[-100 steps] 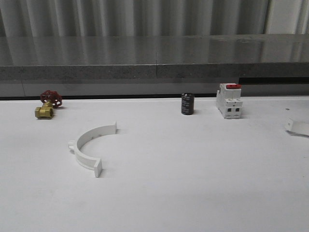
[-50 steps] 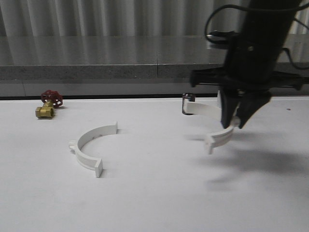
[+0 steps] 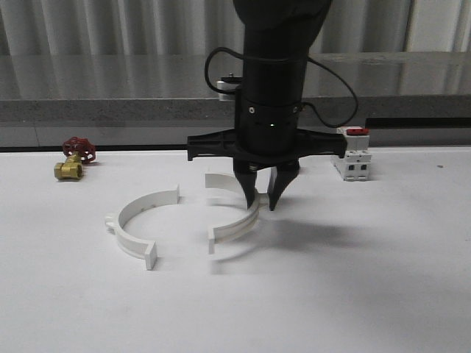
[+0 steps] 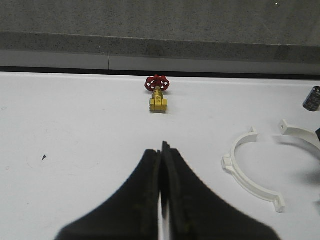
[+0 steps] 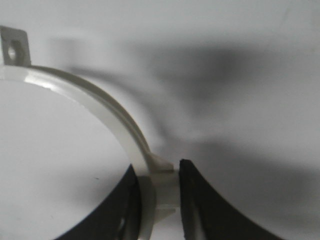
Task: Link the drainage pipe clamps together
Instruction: 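Carry the second white clamp half with the right gripper toward the first, then lower and press the clamp half's ends against the first half's ends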
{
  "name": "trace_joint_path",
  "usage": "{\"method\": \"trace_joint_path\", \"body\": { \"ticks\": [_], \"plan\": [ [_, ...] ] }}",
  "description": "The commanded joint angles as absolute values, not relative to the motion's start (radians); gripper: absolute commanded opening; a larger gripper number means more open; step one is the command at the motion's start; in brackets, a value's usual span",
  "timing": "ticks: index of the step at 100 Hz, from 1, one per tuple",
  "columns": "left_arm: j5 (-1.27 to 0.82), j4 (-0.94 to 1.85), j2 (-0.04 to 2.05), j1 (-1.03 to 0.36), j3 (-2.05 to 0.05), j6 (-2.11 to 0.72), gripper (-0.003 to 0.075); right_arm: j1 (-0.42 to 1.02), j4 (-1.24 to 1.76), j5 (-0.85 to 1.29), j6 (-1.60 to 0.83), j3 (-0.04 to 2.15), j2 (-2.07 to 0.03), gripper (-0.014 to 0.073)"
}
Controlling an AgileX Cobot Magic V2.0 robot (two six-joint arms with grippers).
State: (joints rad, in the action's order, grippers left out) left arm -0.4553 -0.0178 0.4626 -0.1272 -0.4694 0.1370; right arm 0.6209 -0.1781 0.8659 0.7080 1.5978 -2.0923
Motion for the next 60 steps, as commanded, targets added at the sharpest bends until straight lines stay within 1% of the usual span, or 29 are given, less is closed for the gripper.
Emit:
{"method": "trace_joint_path", "body": {
  "ticks": [1,16,60],
  "plan": [
    [-0.383,-0.019,0.465,-0.124,-0.495,0.138,-0.0020,0.630,-0.204,0.872,0.718,1.671,-2.063,-0.0032],
    [-0.383,-0.019,0.465,-0.124,-0.495,0.138,-0.0020,0.643,-0.205,0.892,0.733,1.720,-2.094,-0.0032],
    [-0.383,-0.019,0.465,-0.124,-0.495,0.138,-0.0020,0.661,-0.203,0.893,0.768,1.720,-2.117,-0.0032]
  ]
}}
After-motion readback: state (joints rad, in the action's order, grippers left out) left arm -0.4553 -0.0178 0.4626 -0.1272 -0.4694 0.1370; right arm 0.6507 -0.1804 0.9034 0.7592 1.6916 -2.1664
